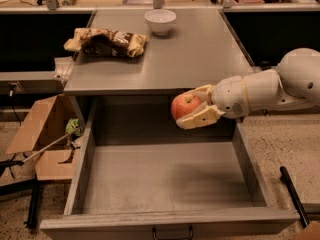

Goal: Place apple into top drawer

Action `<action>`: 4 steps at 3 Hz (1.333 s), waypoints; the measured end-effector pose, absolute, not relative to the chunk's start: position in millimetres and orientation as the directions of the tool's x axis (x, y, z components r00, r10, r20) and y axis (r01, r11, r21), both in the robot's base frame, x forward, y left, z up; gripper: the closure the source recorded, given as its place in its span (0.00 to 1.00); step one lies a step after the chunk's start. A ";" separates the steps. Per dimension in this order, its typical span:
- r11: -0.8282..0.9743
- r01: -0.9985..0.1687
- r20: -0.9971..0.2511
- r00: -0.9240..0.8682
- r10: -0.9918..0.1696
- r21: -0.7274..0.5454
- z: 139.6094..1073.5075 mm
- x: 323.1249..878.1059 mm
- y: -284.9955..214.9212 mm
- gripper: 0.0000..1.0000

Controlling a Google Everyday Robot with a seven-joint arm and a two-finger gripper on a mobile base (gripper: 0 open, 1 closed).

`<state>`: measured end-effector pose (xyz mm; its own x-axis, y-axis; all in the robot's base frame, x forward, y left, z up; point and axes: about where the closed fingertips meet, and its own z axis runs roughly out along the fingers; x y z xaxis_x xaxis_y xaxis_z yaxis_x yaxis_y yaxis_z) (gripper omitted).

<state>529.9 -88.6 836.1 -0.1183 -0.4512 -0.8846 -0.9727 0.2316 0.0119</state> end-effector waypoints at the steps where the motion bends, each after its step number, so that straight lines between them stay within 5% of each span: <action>1: 0.226 -0.974 -0.878 -0.122 -0.462 0.017 828.4 529.8 -86.3 1.00; 4: 0.193 -0.980 -0.810 -0.155 -0.566 0.053 689.2 531.0 -73.1 1.00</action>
Offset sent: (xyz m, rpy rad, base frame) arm -0.0008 0.0231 -0.0979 -0.1514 0.0966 0.0633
